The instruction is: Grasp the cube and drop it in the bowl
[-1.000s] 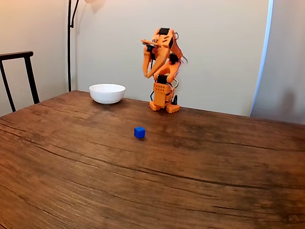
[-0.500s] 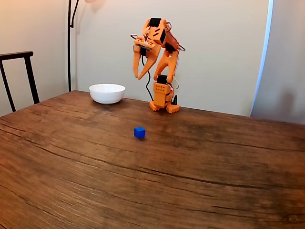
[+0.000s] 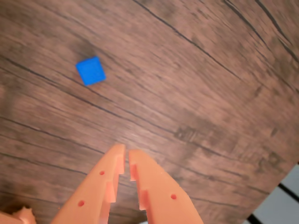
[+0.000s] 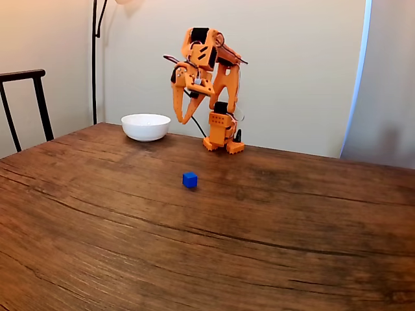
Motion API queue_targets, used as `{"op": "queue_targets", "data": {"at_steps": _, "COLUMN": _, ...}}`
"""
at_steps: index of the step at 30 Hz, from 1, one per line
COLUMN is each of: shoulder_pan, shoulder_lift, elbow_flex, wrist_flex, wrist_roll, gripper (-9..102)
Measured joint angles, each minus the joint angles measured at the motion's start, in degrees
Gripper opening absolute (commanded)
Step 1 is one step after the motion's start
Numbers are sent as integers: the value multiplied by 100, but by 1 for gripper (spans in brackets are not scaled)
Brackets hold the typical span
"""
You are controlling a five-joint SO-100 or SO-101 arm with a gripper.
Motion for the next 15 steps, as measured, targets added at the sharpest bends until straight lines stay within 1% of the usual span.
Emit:
{"op": "queue_targets", "data": {"at_steps": 4, "shoulder_pan": -176, "shoulder_lift": -431, "elbow_flex": -264, "wrist_flex": 105, "wrist_roll": 272, "gripper": 0}}
{"op": "queue_targets", "data": {"at_steps": 9, "shoulder_pan": -475, "shoulder_lift": -967, "elbow_flex": -404, "wrist_flex": 105, "wrist_roll": 308, "gripper": 0}}
{"op": "queue_targets", "data": {"at_steps": 15, "shoulder_pan": -554, "shoulder_lift": -1081, "elbow_flex": -404, "wrist_flex": 97, "wrist_roll": 308, "gripper": 0}}
